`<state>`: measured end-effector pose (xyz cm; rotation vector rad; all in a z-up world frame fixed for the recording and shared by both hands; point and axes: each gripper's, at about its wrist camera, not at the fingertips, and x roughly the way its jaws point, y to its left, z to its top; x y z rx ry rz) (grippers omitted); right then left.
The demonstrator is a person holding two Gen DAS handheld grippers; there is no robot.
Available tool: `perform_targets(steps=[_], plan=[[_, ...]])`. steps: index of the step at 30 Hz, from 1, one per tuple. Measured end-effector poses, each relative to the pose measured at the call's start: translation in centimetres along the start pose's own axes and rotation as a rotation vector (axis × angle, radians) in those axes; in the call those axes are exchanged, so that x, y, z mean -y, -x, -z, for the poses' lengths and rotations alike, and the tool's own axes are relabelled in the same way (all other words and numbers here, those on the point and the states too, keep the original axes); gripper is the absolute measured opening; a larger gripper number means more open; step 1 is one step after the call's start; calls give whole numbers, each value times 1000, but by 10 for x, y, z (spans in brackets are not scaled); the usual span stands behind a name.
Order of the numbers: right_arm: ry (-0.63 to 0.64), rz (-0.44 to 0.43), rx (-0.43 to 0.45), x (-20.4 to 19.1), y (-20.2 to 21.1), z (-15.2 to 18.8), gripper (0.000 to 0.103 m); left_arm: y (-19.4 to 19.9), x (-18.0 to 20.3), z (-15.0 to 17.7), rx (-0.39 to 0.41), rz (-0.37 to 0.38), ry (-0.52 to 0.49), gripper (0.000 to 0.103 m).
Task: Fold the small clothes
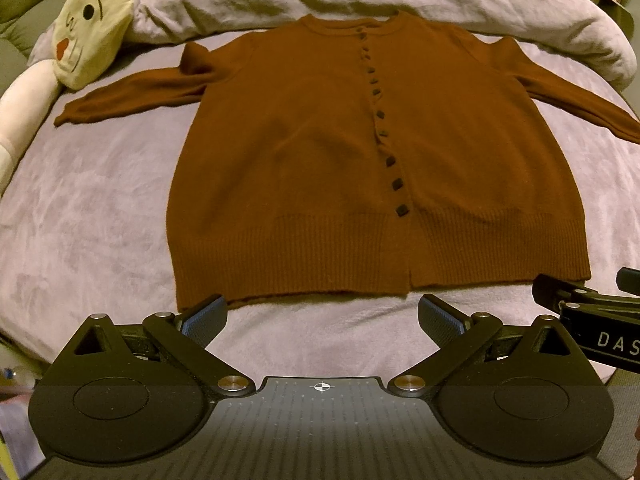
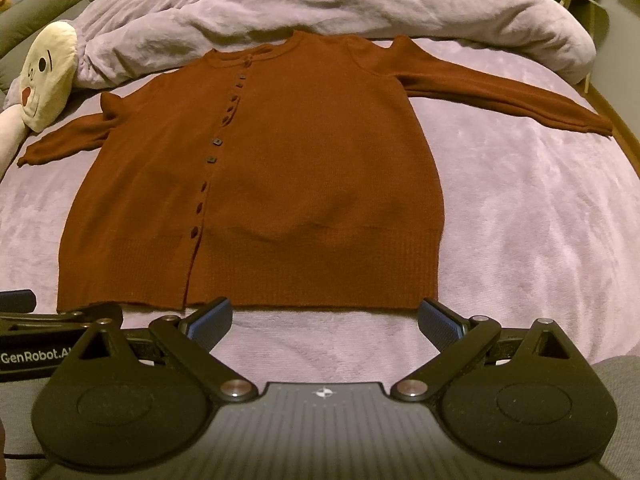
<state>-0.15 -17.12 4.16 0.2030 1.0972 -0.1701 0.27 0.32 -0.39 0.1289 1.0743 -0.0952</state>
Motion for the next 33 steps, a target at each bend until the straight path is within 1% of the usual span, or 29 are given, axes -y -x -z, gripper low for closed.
perform_targets(steps=[11,17,23,25,28,29,30,33], plan=[[14,-2,10,-4,0,-1,99,-2,-3,-2,-14,3,9,103],[17,-17,5,-6,-2,-3,99,-4,-4,-3,-16,3,14,103],[49,-7,13,-11,-4,-4,99,-5,-6,-3,-17,2,22,103],[48,1,31,-11,-4,-4,99,-6,-7,-4,-20,2,25,103],[72,-24,112,-9,-2,0,99,-9,-8,-6,-27,2,26,103],[75,-40,127,-7,-2,1,99,-10,-8,-6,-29,1,26,103],[75,-65,121,-4,-4,0,99,-10,-9,-6,-30,1,26,103],[4,-110,63,11,-15,-6,99,-13,-9,-7,-33,-4,20,103]])
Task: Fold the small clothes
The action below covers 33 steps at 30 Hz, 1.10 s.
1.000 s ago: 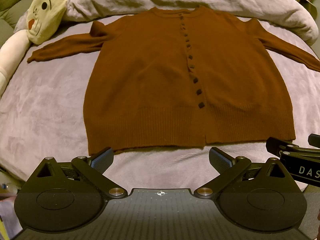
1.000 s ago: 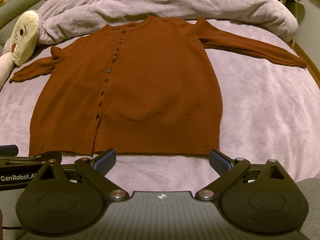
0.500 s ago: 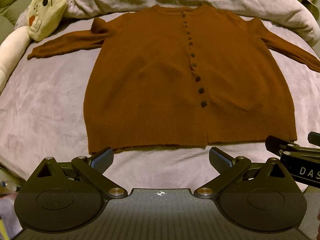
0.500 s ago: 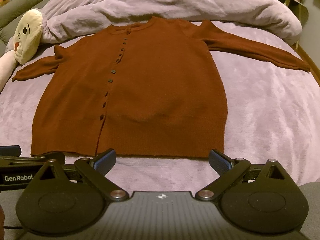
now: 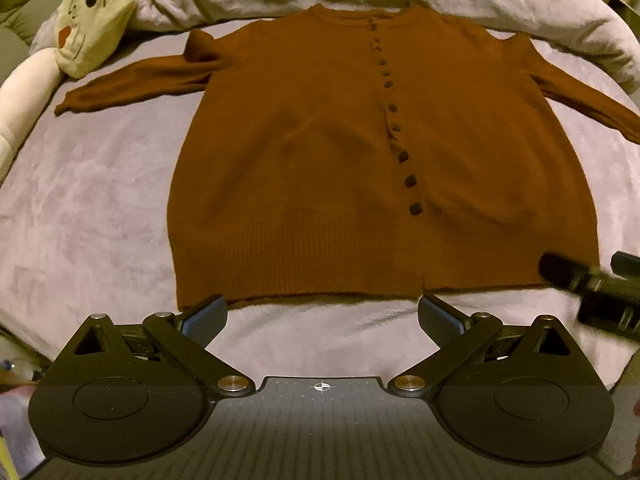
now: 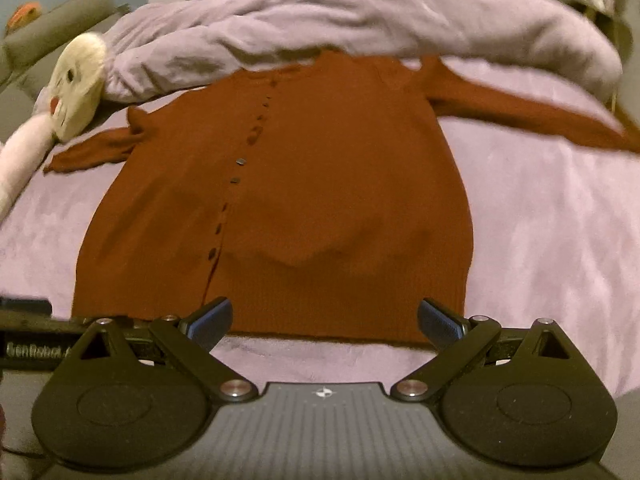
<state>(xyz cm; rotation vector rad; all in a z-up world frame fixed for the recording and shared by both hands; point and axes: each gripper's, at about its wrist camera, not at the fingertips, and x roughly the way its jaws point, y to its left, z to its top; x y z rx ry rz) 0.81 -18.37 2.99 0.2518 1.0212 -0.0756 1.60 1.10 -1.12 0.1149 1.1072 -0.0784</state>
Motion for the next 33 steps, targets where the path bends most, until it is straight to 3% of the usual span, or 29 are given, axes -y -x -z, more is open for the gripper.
perform_targets(steps=[7,14,17,19,21,23,26,31,33], plan=[[-141,7,16,53,-16,-26,99,-15,-5,-7,-23,19,48,103],[-351,90,201,168,-28,-76,98,-31,3,-24,22,11,74,103],[-475,117,287,229,-33,-92,86,-39,7,-34,29,29,86,103],[-553,144,333,270,-36,-100,72,-45,9,-39,24,28,82,103],[-616,176,364,301,-40,-106,48,-52,12,-44,27,4,76,103],[-697,194,405,332,-49,-111,40,-58,15,-47,41,-19,70,103],[-808,198,467,368,-63,-112,40,-65,20,-51,49,-33,71,103],[-884,243,445,405,-92,-121,39,-75,27,-56,49,-43,72,103],[-949,238,444,416,-103,-121,30,-77,33,-56,69,-62,41,103]])
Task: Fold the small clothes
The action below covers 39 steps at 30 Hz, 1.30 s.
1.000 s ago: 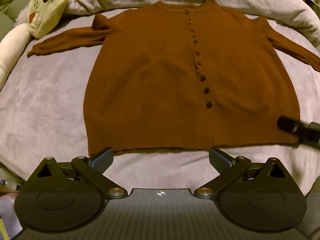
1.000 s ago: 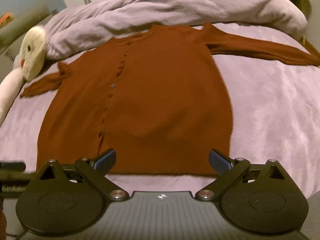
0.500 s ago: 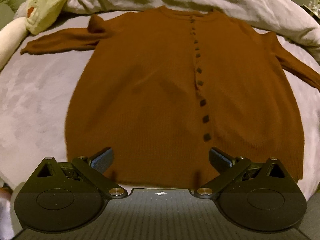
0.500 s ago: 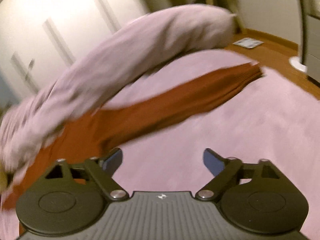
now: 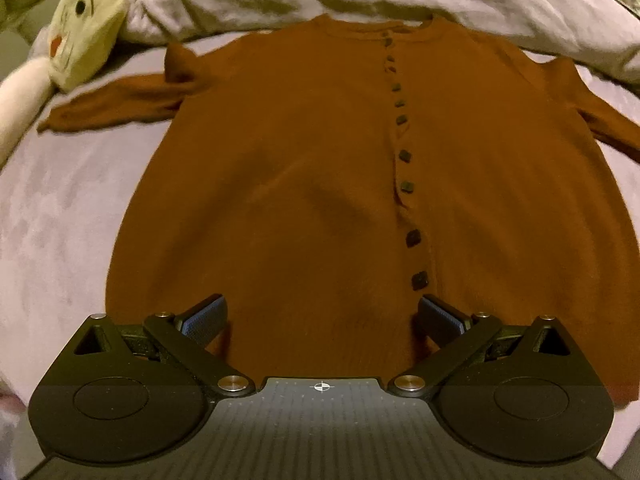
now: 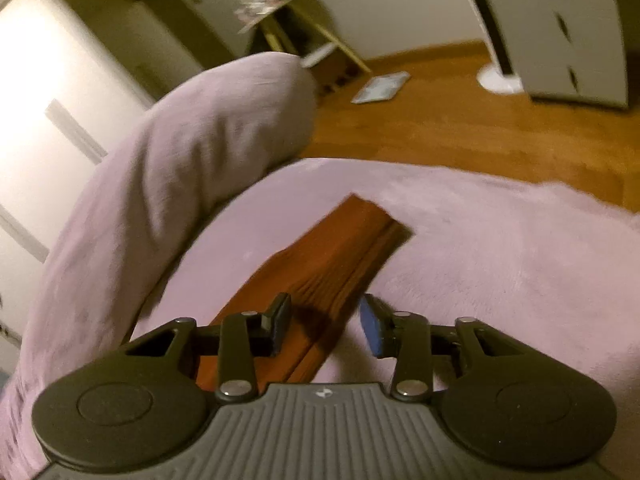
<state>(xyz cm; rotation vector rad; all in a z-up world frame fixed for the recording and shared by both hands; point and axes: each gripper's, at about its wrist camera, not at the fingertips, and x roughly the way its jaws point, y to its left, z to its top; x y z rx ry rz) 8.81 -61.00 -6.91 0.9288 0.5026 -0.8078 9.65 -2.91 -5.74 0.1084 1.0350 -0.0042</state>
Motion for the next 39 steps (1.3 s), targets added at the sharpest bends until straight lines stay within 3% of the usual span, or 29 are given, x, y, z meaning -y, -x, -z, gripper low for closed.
perform_targets(steps=[6,9,13,17,21,26,29,34,39], plan=[[-76,-10,29,11,-18,-10,7,-8,9,-1,-19,-13,-39,103],[-63,-15,29,10,-18,-11,6,-9,7,-5,-28,-22,-23,103],[121,0,96,-20,6,-7,6,-9,3,-11,-19,-30,-10,103],[354,-52,179,-69,37,8,6,-12,-4,-12,-35,-11,15,103],[583,-179,207,-131,70,49,6,-16,-13,-16,-43,-12,41,103],[844,-406,197,-210,109,142,6,-12,-27,-26,3,-20,74,103],[936,-498,136,-241,117,199,6,-8,-32,-36,45,-7,79,103],[977,-425,-2,-237,111,261,9,-5,-25,-56,90,34,64,103],[836,-264,-7,-189,113,247,12,-23,9,-96,75,160,52,103]])
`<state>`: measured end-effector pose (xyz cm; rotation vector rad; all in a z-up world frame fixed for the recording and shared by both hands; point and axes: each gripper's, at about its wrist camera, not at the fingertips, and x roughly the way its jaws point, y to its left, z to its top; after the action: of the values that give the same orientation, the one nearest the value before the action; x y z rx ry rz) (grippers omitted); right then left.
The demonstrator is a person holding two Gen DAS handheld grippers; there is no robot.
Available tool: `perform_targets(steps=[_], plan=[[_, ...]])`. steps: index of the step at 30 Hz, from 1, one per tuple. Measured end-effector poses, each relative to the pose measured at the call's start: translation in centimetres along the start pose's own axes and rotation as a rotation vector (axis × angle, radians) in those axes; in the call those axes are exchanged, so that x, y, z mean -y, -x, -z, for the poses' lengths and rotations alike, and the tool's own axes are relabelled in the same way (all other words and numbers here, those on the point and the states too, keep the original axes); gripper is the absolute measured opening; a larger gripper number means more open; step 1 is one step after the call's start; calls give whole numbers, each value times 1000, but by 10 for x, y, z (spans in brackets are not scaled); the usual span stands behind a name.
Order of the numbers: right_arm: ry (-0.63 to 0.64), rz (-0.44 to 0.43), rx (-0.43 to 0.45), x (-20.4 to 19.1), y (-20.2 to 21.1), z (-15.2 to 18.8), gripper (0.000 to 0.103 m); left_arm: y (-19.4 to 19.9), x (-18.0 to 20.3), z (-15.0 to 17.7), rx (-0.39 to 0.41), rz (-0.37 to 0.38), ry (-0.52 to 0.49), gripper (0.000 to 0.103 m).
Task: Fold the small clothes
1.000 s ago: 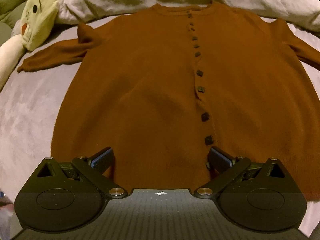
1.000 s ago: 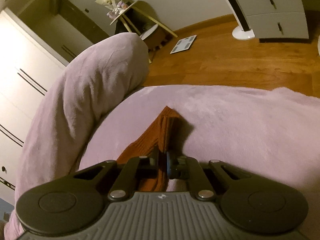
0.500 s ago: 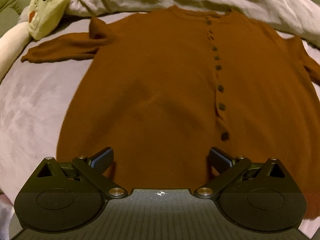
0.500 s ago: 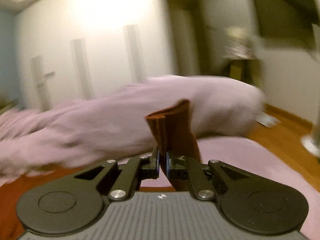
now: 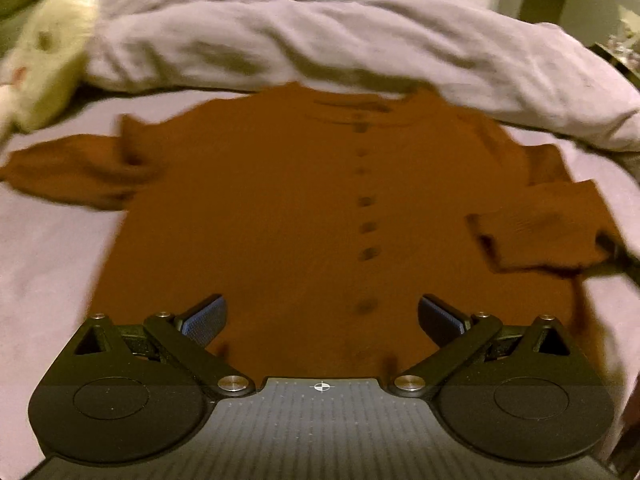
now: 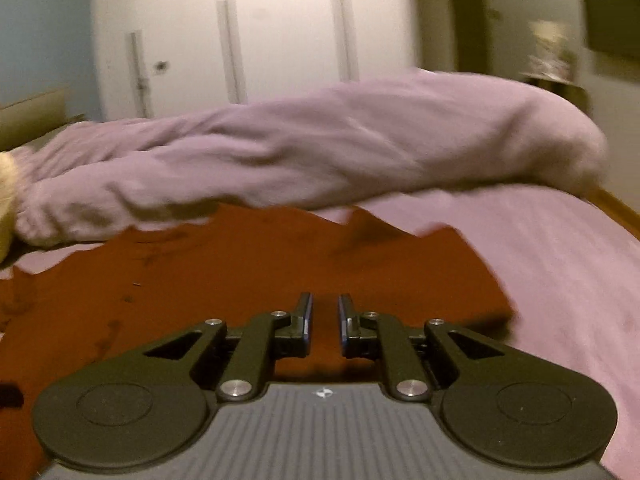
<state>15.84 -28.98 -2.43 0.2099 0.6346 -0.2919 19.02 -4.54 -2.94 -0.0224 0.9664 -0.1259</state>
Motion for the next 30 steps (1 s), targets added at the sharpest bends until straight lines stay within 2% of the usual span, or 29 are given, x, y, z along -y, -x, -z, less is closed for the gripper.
perform_targets(steps=[3,6,8,10,12,13,14,16,18,20,24,26,27,30], plan=[[-86,28,-14,24,11,4,15,-25,28,-22,-44,60,12,103],[-154,5,9,42,20,11,26,-48,59,-39,-59,123,16,103],[-167,-32,3,48,18,17,26,-60,76,-44,-74,179,11,103],[-206,-68,-12,50,11,20,26,-71,91,-48,-73,175,-7,102],[-235,-81,-15,53,9,21,26,-82,101,-50,-110,183,-6,88],[-236,-84,-10,55,9,21,26,-89,103,-51,-139,196,7,73],[-232,-84,-2,56,10,21,26,-95,104,-51,-166,205,26,66],[-232,-86,15,59,11,20,26,-103,104,-49,-175,204,58,66],[-253,-92,15,63,10,20,26,-105,105,-51,-165,218,66,58],[-270,-96,9,66,8,20,26,-105,106,-53,-182,250,83,39],[-276,-95,12,67,6,19,26,-114,99,-53,-221,336,190,32],[-276,-95,13,66,6,19,26,-119,94,-52,-235,329,239,16],[-273,-94,13,65,6,19,26,-121,92,-52,-243,328,255,12],[-269,-88,13,64,6,20,26,-113,88,-59,-231,331,225,6]])
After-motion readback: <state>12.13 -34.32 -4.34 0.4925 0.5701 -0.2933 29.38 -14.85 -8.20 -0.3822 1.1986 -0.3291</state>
